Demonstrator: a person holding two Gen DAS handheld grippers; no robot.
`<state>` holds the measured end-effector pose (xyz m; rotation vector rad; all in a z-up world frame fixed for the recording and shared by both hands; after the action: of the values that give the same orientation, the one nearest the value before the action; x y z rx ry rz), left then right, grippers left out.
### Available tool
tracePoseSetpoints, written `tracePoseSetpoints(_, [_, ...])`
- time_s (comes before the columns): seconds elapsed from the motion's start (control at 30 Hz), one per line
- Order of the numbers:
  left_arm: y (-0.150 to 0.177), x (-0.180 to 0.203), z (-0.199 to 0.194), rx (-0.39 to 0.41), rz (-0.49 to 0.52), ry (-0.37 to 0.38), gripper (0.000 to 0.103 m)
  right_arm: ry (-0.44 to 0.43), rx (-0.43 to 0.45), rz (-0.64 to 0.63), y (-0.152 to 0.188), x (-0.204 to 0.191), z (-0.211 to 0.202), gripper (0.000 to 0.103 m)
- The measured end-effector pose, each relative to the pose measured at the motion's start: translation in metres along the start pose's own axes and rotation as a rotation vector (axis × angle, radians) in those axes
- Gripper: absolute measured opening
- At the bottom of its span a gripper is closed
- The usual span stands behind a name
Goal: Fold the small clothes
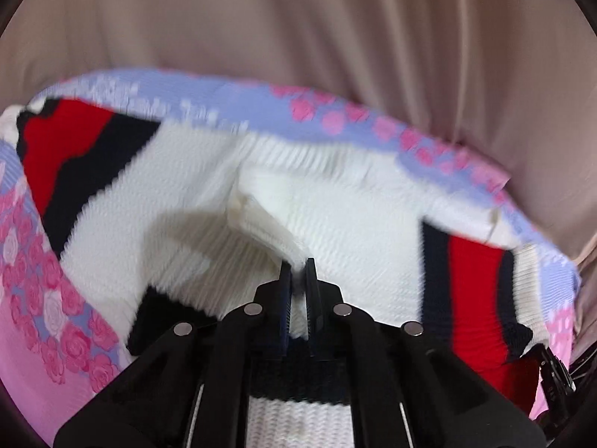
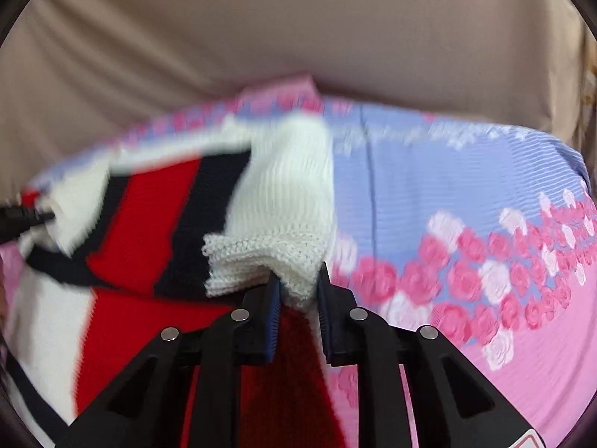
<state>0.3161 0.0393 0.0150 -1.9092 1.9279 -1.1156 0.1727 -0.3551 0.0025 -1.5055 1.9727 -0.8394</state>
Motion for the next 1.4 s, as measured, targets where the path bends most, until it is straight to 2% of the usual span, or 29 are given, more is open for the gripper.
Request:
tracePoseSetpoints(0.03, [-0.001, 0.003, -0.005, 0.018, 0.014, 0.002, 0.006, 0.012, 0.048, 0.036, -0.004, 0.010, -0.010, 0.014])
tracePoseSetpoints(0.07, [0.001, 0.006, -0.008, 0.021, 0.031, 0.011, 0.006, 0.030, 0.059, 0.066, -0.005, 0.017, -0.011, 0.014])
tracePoseSetpoints(0.1, [0.005, 0.007, -0.004, 0.007, 0.038, 0.021, 0.007, 0.053, 0.025, 0.096, -0.002, 0.028, -0.003, 0.013])
tracePoseSetpoints(0.17, [0.017, 0.009, 0.017, -0.063, 0.059, 0.010, 0.007, 0.081, -0.118, 0.083, 0.014, 0.037, 0.031, 0.014])
tracePoseSetpoints(0.2, [0.026, 0.007, 0.031, -0.100, 0.067, -0.018, 0.006, 0.065, -0.108, 0.082, 0.019, 0.038, 0.032, 0.014])
tracePoseSetpoints(0.23, [0.033, 0.006, 0.034, -0.087, 0.073, -0.029, 0.008, 0.060, -0.114, 0.078, 0.017, 0.038, 0.026, 0.014])
tracePoseSetpoints(0.27, [0.036, 0.008, 0.032, -0.053, 0.089, -0.040, 0.008, 0.059, -0.108, 0.084, 0.014, 0.039, 0.020, 0.014])
tracePoseSetpoints(0.33, [0.037, 0.009, 0.030, -0.054, 0.098, -0.046, 0.009, 0.047, -0.067, 0.123, 0.009, 0.043, -0.001, 0.014])
tracePoseSetpoints(0.4, [0.038, 0.010, 0.031, -0.053, 0.104, -0.050, 0.009, 0.071, 0.007, 0.135, 0.001, 0.042, -0.023, 0.019])
tracePoseSetpoints(0.43, [0.039, 0.009, 0.033, -0.050, 0.107, -0.054, 0.009, 0.076, 0.036, 0.128, -0.002, 0.038, -0.029, 0.024])
tracePoseSetpoints(0.5, [0.040, 0.012, 0.034, -0.039, 0.121, -0.069, 0.009, 0.040, 0.056, 0.084, -0.009, 0.020, -0.033, 0.023])
tracePoseSetpoints(0.57, [0.042, 0.015, 0.035, -0.031, 0.132, -0.084, 0.009, 0.019, -0.010, 0.025, -0.012, 0.003, -0.007, 0.021])
tracePoseSetpoints(0.63, [0.042, 0.018, 0.031, -0.030, 0.137, -0.084, 0.012, 0.069, -0.129, -0.028, 0.000, -0.003, 0.035, 0.011])
tracePoseSetpoints(0.7, [0.040, 0.007, 0.016, -0.031, 0.113, -0.055, 0.021, 0.109, -0.100, -0.055, 0.002, -0.009, 0.034, 0.010])
tracePoseSetpoints(0.73, [0.037, -0.003, 0.003, -0.007, 0.093, -0.043, 0.037, 0.125, -0.098, -0.055, 0.001, -0.012, 0.027, 0.011])
tracePoseSetpoints(0.77, [0.032, -0.017, -0.013, 0.029, 0.074, -0.041, 0.048, 0.126, -0.076, -0.048, 0.002, -0.016, 0.012, 0.021])
tracePoseSetpoints(0.8, [0.027, -0.029, -0.024, 0.059, 0.057, -0.049, 0.072, 0.104, -0.058, -0.052, 0.005, -0.020, -0.002, 0.026])
tracePoseSetpoints(0.83, [0.021, -0.046, -0.036, 0.097, 0.030, -0.068, 0.086, 0.081, -0.043, -0.069, 0.012, -0.028, -0.017, 0.028])
tracePoseSetpoints(0.87, [0.014, -0.066, -0.047, 0.134, -0.004, -0.096, 0.089, 0.065, -0.039, -0.080, 0.021, -0.033, -0.026, 0.031])
tracePoseSetpoints(0.93, [-0.001, -0.112, -0.061, 0.172, -0.083, -0.150, 0.090, 0.024, -0.043, -0.096, 0.043, -0.044, -0.047, 0.039])
tracePoseSetpoints(0.97, [-0.010, -0.145, -0.068, 0.190, -0.159, -0.177, 0.090, -0.013, -0.056, -0.096, 0.058, -0.051, -0.056, 0.042])
tracePoseSetpoints(1.03, [-0.023, -0.200, -0.072, 0.214, -0.295, -0.190, 0.090, -0.097, -0.085, -0.077, 0.087, -0.062, -0.069, 0.043])
tracePoseSetpoints(1.17, [-0.041, -0.293, -0.073, 0.228, -0.504, -0.203, 0.086, -0.132, -0.097, -0.079, 0.118, -0.084, -0.085, 0.044])
tracePoseSetpoints(1.23, [-0.049, -0.323, -0.074, 0.258, -0.566, -0.193, 0.082, -0.130, -0.099, -0.084, 0.125, -0.089, -0.084, 0.050])
tracePoseSetpoints(1.3, [-0.056, -0.344, -0.071, 0.269, -0.614, -0.140, 0.079, -0.110, -0.088, -0.096, 0.127, -0.094, -0.085, 0.051])
tracePoseSetpoints(1.33, [-0.059, -0.350, -0.067, 0.263, -0.628, -0.108, 0.074, -0.112, -0.090, -0.093, 0.127, -0.095, -0.084, 0.056])
tracePoseSetpoints(1.4, [-0.066, -0.358, -0.059, 0.261, -0.641, -0.083, 0.064, -0.109, -0.097, -0.093, 0.127, -0.096, -0.080, 0.057])
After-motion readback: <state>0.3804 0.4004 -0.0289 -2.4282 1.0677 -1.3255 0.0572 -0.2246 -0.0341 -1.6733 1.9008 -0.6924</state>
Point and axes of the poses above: each gripper's, at about its wrist camera, not at the fingertips, and z roughly the way its jaws point, x to its right, y to its underside, the point moved 1 cm from there along z, roughly the way its jaws point, and after that the axes turned 7 degrees about y, right-handed, at the moved point
